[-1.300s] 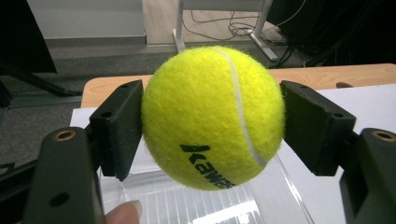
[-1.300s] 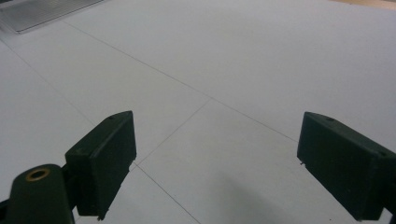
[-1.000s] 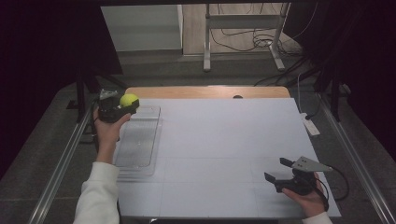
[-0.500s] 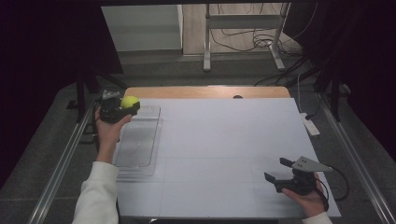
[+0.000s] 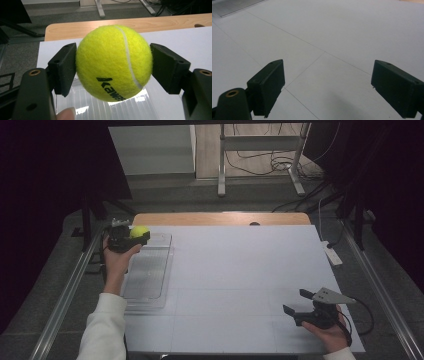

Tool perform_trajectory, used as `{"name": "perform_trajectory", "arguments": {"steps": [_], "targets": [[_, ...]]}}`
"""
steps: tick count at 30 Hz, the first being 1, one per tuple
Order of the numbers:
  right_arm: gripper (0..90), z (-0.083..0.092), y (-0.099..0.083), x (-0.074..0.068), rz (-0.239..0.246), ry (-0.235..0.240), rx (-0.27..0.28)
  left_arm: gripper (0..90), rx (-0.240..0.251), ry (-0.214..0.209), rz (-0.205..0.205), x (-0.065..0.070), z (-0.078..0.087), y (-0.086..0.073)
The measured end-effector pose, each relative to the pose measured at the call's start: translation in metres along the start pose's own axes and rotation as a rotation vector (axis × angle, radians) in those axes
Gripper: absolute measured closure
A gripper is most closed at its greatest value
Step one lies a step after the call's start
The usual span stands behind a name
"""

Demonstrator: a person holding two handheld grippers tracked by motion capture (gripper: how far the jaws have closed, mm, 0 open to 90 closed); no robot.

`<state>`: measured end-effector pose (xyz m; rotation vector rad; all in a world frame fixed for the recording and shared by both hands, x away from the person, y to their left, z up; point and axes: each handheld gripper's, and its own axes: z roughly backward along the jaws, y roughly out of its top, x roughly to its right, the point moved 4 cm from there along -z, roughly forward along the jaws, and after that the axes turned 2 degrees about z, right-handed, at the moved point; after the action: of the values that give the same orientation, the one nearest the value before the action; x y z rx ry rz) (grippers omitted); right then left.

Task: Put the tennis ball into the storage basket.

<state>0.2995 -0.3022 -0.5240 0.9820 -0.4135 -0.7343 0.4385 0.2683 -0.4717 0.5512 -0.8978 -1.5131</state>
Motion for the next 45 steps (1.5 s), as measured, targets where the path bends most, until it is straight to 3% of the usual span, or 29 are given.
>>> {"name": "perform_trajectory", "arguments": {"steps": [45], "targets": [[12.4,-0.001,-0.001,0.0,0.002,-0.003,-0.005,26.8,-0.156,0.055,-0.061,-0.006,-0.021,-0.021]]}}
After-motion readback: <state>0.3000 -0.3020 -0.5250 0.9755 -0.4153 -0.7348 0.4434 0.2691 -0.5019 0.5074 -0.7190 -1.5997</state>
